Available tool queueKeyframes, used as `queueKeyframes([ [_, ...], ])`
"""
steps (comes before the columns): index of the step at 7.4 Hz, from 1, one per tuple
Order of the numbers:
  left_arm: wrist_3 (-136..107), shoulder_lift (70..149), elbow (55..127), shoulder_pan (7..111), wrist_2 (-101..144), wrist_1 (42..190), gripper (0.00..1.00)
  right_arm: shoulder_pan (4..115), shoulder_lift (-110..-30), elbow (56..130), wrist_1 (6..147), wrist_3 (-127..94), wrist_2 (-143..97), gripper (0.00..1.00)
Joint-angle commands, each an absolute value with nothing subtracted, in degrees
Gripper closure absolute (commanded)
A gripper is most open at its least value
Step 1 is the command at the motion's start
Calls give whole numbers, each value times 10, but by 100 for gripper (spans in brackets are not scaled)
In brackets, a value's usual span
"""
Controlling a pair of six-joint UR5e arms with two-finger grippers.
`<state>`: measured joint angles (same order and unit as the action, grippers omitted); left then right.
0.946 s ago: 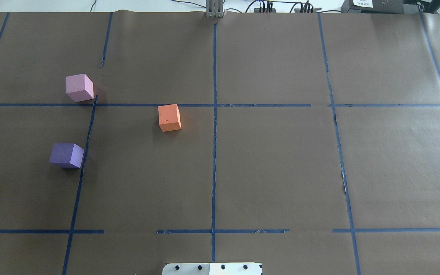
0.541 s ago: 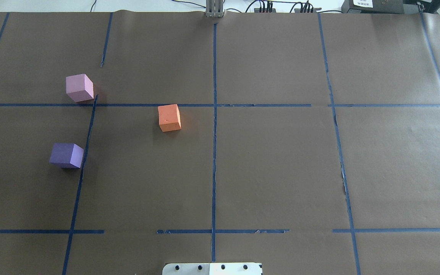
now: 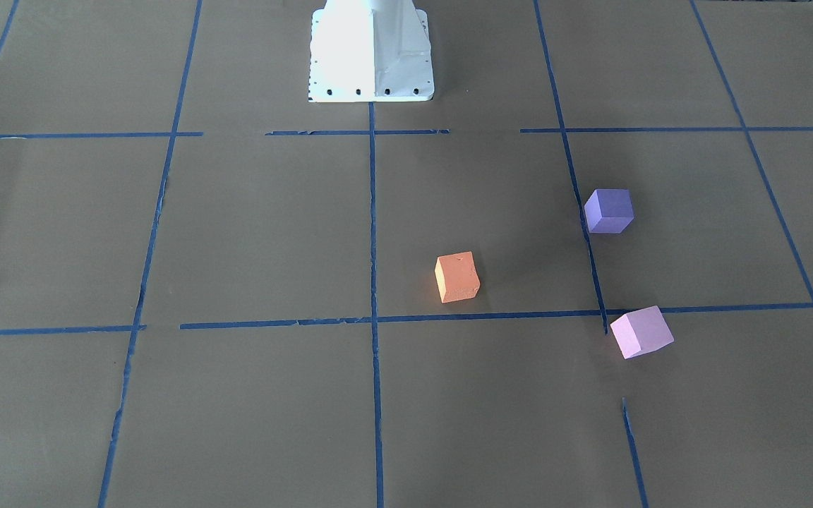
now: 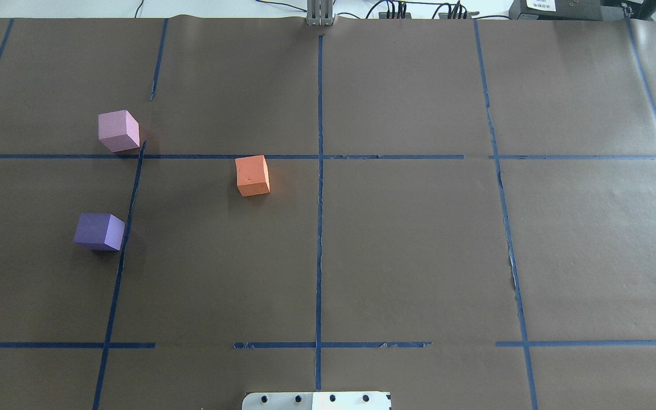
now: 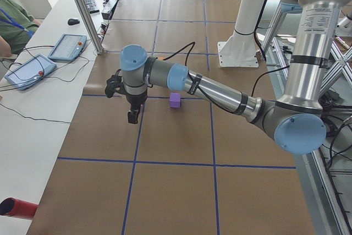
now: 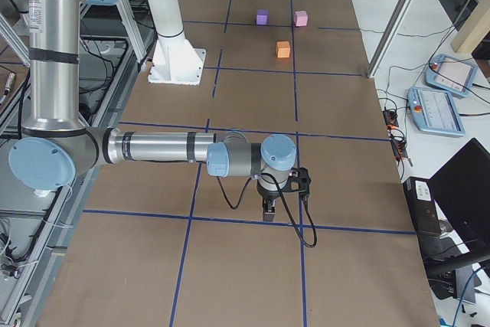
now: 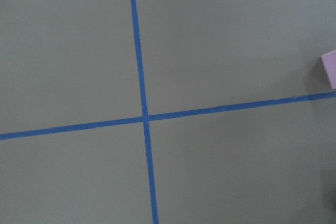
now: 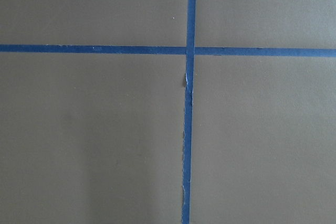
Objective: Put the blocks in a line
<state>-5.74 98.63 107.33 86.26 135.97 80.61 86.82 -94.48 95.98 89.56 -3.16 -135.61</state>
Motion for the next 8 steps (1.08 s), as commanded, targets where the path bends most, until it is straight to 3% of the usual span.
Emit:
queueKeyframes([
  [1,-181,1040,1118,777,1361,806,0,868,-945,960,896,-32,-1356,0],
  [5,-450,1169,1117,597,1287,807,0,867,-945,960,896,-32,-1356,0],
  [8,-557,1242,1050,511,1250,805,0,868,-945,960,896,-32,-1356,0],
])
